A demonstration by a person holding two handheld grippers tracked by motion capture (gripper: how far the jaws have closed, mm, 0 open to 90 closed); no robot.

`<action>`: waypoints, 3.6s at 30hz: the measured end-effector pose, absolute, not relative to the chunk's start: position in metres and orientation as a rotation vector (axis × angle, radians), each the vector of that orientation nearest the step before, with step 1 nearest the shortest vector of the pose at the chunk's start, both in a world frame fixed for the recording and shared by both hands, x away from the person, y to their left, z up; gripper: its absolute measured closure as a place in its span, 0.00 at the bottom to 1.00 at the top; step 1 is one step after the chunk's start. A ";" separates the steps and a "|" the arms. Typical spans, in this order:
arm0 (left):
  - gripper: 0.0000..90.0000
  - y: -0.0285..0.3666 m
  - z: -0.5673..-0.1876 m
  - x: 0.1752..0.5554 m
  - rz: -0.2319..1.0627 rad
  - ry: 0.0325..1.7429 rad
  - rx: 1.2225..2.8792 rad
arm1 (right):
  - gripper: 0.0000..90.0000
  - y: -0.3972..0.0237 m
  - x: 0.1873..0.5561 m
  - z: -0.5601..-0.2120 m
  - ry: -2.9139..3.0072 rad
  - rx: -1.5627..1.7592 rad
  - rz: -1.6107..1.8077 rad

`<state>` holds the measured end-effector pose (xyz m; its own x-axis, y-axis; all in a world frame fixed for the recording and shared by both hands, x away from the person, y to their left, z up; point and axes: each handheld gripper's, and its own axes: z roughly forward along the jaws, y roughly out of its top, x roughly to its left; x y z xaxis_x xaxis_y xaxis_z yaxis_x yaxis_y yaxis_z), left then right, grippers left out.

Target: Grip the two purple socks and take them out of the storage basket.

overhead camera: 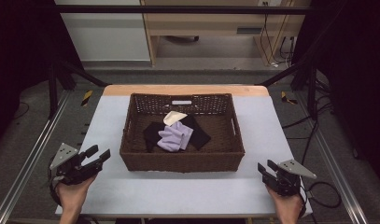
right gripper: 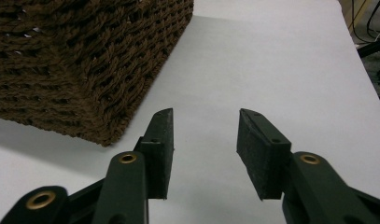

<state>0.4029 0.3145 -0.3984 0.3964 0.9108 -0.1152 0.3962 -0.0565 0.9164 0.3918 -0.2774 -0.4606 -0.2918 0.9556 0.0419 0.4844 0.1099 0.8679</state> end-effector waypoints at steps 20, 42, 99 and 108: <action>0.45 0.280 -0.337 0.436 0.672 1.065 1.625 | 0.58 -0.280 0.390 -0.460 1.802 1.402 1.104; 0.47 0.201 -0.322 0.504 0.650 1.024 1.742 | 0.57 -0.280 0.391 -0.461 1.800 1.400 1.113; 0.37 0.097 -0.401 0.565 0.448 0.928 2.317 | 0.55 -0.279 0.400 -0.465 1.831 1.414 1.081; 0.45 0.085 -0.409 0.568 0.441 0.921 2.454 | 0.53 -0.279 0.401 -0.466 1.840 1.421 1.077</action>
